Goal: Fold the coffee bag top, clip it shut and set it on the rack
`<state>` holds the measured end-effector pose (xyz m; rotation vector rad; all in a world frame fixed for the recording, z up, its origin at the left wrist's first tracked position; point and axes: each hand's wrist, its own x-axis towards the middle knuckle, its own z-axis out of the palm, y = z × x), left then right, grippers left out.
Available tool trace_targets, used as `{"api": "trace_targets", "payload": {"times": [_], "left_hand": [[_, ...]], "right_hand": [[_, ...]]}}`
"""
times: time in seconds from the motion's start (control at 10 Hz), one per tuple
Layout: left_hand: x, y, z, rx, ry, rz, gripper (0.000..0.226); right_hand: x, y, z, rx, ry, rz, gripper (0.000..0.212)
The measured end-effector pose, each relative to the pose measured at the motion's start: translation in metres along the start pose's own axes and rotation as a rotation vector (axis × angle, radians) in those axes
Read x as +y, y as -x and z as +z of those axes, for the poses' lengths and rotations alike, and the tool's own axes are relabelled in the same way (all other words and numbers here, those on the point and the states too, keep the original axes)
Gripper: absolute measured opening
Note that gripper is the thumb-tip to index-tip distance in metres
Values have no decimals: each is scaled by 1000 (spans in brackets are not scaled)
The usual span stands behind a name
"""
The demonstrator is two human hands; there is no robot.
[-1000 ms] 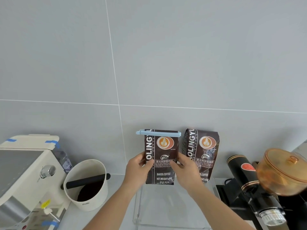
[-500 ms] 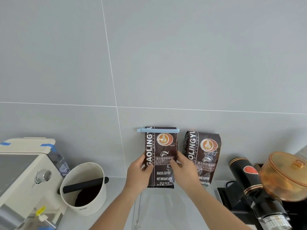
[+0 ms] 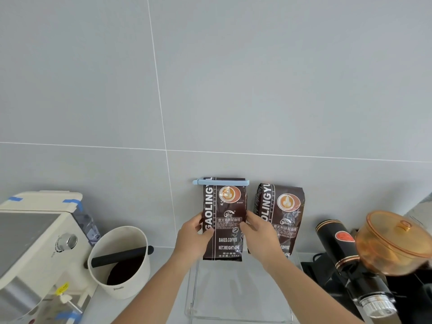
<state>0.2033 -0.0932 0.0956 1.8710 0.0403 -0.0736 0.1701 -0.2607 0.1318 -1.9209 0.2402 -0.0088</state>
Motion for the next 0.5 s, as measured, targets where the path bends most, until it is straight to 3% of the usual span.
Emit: {"api": "trace_targets", "payload": {"times": [0.2,0.3,0.4,0.5], "left_hand": [[15,27,-20,97,254,-137,40],[38,46,-36,30,545,-152,23],[68,65,-53,-37,759,-133,20],[93,83,-72,-105,822,-62,25]], "right_hand": [[-15,16,-22,-60,-212,29,34],[-26,26,-40,-109,-442,50,22],[-45,42,-56,-108,-607,56,31],[-66,58,-73,-142,-713,-8,29]]}}
